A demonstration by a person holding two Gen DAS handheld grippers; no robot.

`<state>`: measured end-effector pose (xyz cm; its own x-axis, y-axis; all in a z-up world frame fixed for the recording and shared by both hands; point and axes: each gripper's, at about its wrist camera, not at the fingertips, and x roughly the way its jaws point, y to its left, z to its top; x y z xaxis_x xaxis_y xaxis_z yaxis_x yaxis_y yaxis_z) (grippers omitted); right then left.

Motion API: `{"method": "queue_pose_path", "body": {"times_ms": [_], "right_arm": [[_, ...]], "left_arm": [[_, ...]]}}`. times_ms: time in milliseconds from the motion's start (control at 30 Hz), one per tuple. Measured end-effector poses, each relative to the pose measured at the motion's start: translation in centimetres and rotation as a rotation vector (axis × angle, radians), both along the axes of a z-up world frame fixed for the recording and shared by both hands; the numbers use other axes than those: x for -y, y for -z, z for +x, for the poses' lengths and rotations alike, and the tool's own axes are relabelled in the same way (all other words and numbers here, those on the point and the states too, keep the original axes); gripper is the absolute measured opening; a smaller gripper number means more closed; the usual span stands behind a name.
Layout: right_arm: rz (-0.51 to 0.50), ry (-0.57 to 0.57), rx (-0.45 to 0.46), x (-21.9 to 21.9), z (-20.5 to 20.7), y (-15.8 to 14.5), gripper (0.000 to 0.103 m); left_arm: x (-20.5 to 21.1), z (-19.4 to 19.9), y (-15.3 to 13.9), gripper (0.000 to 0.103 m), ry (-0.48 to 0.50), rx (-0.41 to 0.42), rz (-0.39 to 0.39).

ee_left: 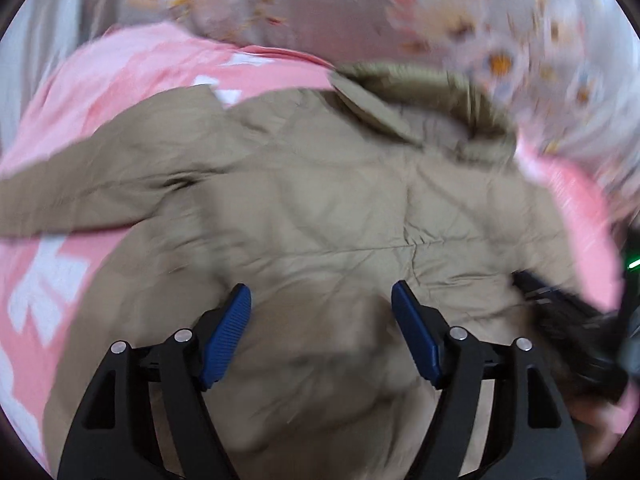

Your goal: Fold large clothes

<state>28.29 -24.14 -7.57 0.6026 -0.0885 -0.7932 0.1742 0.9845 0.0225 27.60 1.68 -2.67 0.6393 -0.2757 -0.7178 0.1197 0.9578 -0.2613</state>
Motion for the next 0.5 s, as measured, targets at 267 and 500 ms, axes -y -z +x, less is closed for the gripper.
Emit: {"method": "queue_pose_path", "body": {"times_ms": [267,500], "right_arm": [[0.043,-0.020,0.063,-1.1,-6.6,-3.4,0.044],[0.010,-0.041,0.011,-3.1,-12.6,-2.9,0.051]], "left_arm": [[-24.7,-0.8,-1.6,0.094,-0.514,-0.006,-0.026],[-37.8,2.4,3.0,0.086,-0.743,-0.165,-0.181]]}}
